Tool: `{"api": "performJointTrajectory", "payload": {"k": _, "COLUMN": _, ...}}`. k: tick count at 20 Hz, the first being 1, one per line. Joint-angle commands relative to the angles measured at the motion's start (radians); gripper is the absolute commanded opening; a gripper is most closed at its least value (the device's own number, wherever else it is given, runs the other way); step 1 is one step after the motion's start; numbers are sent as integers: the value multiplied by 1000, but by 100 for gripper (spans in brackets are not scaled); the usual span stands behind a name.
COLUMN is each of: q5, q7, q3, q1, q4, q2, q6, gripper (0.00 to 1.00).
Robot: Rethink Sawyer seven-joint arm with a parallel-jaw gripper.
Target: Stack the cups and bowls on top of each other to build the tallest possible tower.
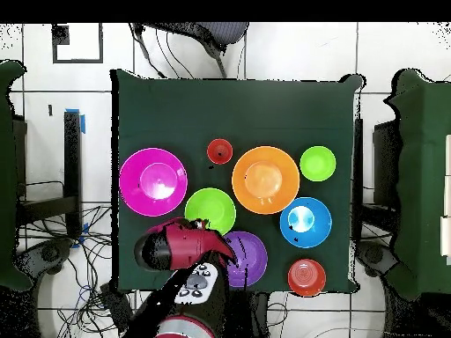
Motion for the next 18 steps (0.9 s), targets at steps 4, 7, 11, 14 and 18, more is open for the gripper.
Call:
{"api": "performJointTrajectory", "payload": {"k": 4, "q5": 92, "q7": 256, "q3": -43, "q1": 112, "q4": -174, "q2": 169, "q6": -5, "gripper": 100}}
{"api": "performJointTrajectory", "payload": {"k": 7, "q5": 93, "q7": 266, "q3": -45, "q1": 118, "q4": -194, "q2": 180, "q6": 9, "gripper": 100}}
{"api": "performJointTrajectory", "payload": {"k": 11, "q5": 61, "q7": 254, "q3": -22, "q1": 91, "q4": -216, "q2": 171, "q6": -5, "gripper": 100}}
{"api": "performJointTrajectory", "payload": {"k": 14, "q5": 37, "q7": 234, "q3": 11, "q1": 58, "q4": -239, "q2": 159, "q6": -8, "gripper": 100}}
{"api": "performJointTrajectory", "payload": {"k": 18, "q5": 22, "q7": 209, "q3": 49, "q1": 22, "q4": -256, "q2": 133, "q6": 1, "gripper": 100}}
